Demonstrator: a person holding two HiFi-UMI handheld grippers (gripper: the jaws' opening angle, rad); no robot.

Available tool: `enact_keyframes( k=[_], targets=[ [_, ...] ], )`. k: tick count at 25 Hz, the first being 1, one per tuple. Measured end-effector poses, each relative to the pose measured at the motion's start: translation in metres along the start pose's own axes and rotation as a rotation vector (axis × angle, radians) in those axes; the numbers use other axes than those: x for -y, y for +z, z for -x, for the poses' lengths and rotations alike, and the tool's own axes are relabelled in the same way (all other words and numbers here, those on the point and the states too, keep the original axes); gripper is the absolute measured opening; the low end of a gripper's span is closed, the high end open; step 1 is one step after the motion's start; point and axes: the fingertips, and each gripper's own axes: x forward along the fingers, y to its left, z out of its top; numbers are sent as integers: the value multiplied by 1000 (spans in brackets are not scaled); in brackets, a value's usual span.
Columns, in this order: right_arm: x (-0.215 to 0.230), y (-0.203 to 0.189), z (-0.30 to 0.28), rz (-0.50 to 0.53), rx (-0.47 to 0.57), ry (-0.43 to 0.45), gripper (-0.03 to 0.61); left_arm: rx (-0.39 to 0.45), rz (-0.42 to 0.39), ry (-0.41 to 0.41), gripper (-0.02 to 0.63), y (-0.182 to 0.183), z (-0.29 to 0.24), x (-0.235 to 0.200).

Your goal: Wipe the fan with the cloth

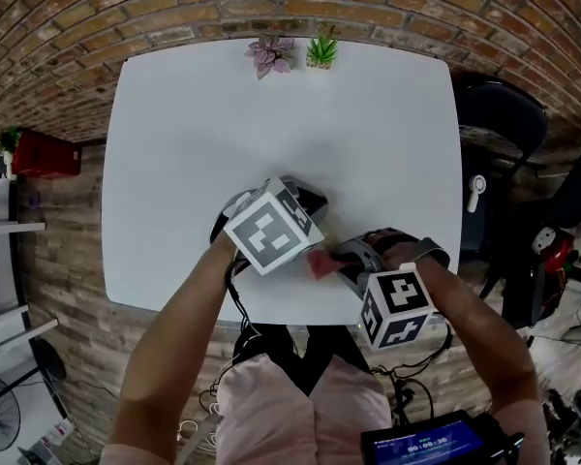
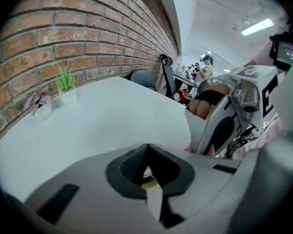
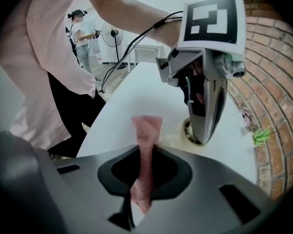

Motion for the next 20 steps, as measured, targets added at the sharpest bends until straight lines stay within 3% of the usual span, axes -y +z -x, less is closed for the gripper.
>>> enact_keyframes(
  k=[5,11,16,20],
  targets=[
    [-29,-9,3,-37,5,43,37,72,22,31,11,1,1,-2],
    [-46,-18,21,-160,72,26,37,159,87,50,11,-7,9,12],
    [-38,-23,47,-325,198,-40,37,236,103,121,11,-1,35,24],
    [-13,-23,87,-487,352,-137,37,359,114,209,11,23,75,35]
  ],
)
